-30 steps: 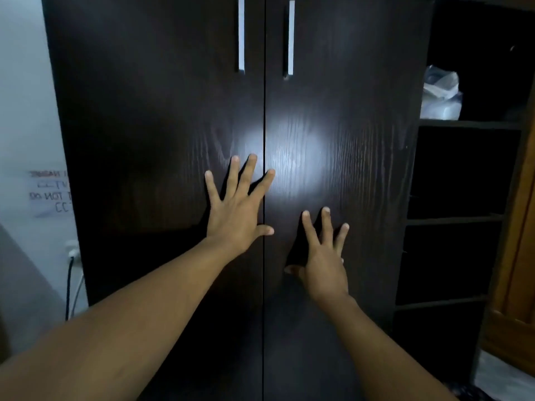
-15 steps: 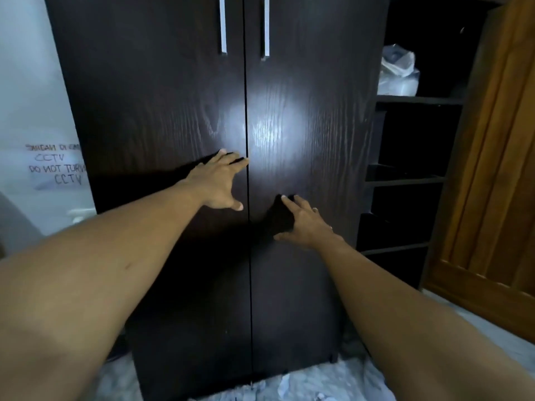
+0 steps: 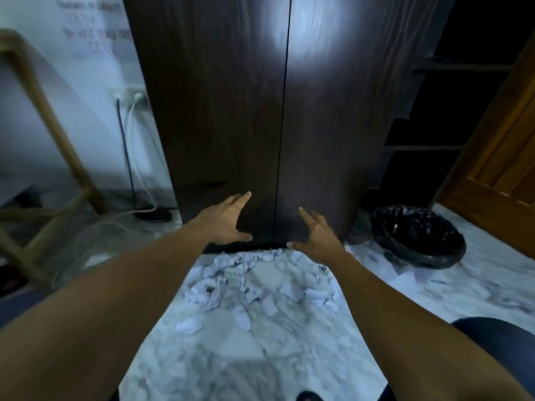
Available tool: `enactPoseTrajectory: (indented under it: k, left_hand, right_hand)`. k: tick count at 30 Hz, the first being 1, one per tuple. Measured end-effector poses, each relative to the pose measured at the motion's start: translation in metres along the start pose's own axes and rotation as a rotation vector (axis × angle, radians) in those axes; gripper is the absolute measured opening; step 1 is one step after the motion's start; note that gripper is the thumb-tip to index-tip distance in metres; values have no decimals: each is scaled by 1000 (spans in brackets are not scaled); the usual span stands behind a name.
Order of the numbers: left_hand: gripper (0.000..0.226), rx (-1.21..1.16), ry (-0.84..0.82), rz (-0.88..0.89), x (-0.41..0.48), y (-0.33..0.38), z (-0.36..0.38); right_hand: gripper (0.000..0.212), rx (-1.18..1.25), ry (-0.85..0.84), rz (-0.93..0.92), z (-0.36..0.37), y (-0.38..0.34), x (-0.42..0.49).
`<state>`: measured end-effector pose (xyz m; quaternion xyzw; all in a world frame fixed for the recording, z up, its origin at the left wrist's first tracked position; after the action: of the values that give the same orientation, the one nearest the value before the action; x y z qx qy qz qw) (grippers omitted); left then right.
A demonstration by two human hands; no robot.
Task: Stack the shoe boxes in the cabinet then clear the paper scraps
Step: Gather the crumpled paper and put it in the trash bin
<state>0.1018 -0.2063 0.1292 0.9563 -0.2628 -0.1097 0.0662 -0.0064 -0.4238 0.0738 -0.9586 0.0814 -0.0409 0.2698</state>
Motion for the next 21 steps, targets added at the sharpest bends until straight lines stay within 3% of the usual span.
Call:
enactPoseTrajectory:
  k: [7,12,21]
  left_hand:
    - [112,-236,-148,-176,-50,-79,179]
    - [108,-261,-199,-381,-70,-126,271]
    - [102,-262,26,-629,-46,-163,349]
  right_hand:
    - [96,87,-191,40,164,52,-70]
    - [101,69,-366,127,241,75,-104]
    - [115,133,-173,37,300,68,-39]
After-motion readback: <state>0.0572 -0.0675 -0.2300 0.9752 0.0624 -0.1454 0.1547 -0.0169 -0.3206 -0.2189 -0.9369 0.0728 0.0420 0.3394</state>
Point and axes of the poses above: each hand's wrist, its own x-axis towards the middle knuckle, its own z-axis out of the palm, y = z × x, the point moved 6 cm from there along x, towards the middle knuckle, and after that the axes turned 10 degrees about -z, right-handed, at the moved point
